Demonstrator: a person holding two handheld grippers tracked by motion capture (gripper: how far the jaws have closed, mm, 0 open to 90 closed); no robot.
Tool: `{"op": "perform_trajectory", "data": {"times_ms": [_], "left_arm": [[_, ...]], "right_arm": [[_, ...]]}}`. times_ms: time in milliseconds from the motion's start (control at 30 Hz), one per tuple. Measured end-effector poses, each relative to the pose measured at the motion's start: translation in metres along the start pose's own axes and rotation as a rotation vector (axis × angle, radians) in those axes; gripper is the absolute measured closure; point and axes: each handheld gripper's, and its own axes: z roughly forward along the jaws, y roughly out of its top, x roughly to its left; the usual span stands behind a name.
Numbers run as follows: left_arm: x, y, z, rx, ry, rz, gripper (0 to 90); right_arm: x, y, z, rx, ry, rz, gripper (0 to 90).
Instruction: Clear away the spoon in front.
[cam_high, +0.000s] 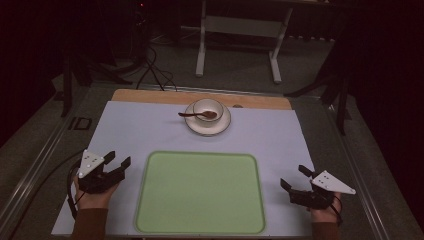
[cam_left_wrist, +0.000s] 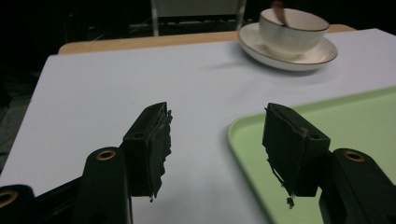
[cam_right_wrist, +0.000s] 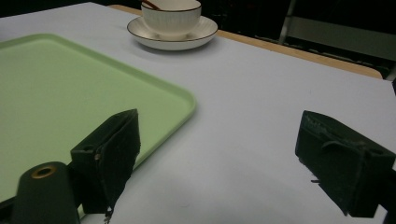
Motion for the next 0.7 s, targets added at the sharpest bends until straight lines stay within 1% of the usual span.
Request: {"op": "perform_trajectory", "data": {"times_ms": [33,133,200,300,567,600,633,700], "left_arm": [[-0.002,0.006,0.003,-0.007,-0.015,0.006,40.9],[-0.004,0.016,0.007,-0.015,-0.033,0.017,41.0],[-0.006,0.025,0.011,-0.018,-0.035,0.027,41.0],[-0.007,0.037,0.017,-0.026,-0.040,0.028,41.0],[-0.013,0.058,0.039,-0.026,-0.068,0.045,41.0],[-0.013,0.058,0.039,-0.026,-0.068,0.045,41.1],[-0.014,0.063,0.044,-0.023,-0.077,0.043,41.1],[-0.015,0.068,0.050,-0.017,-0.084,0.045,41.0]], "right_arm": [[0.000,0.000,0.000,-0.001,-0.001,0.000,13.8],[0.000,0.000,0.000,-0.001,-0.002,0.001,13.8],[0.000,0.000,0.000,-0.001,-0.002,0.002,13.8],[0.000,0.000,0.000,0.000,-0.002,0.004,13.8],[-0.001,0.000,-0.001,-0.001,-0.001,0.009,13.8],[-0.001,0.000,-0.001,-0.001,-0.001,0.009,13.8],[-0.001,0.000,-0.001,-0.001,-0.001,0.008,13.8],[-0.001,0.000,-0.001,0.000,-0.001,0.007,13.8]]}}
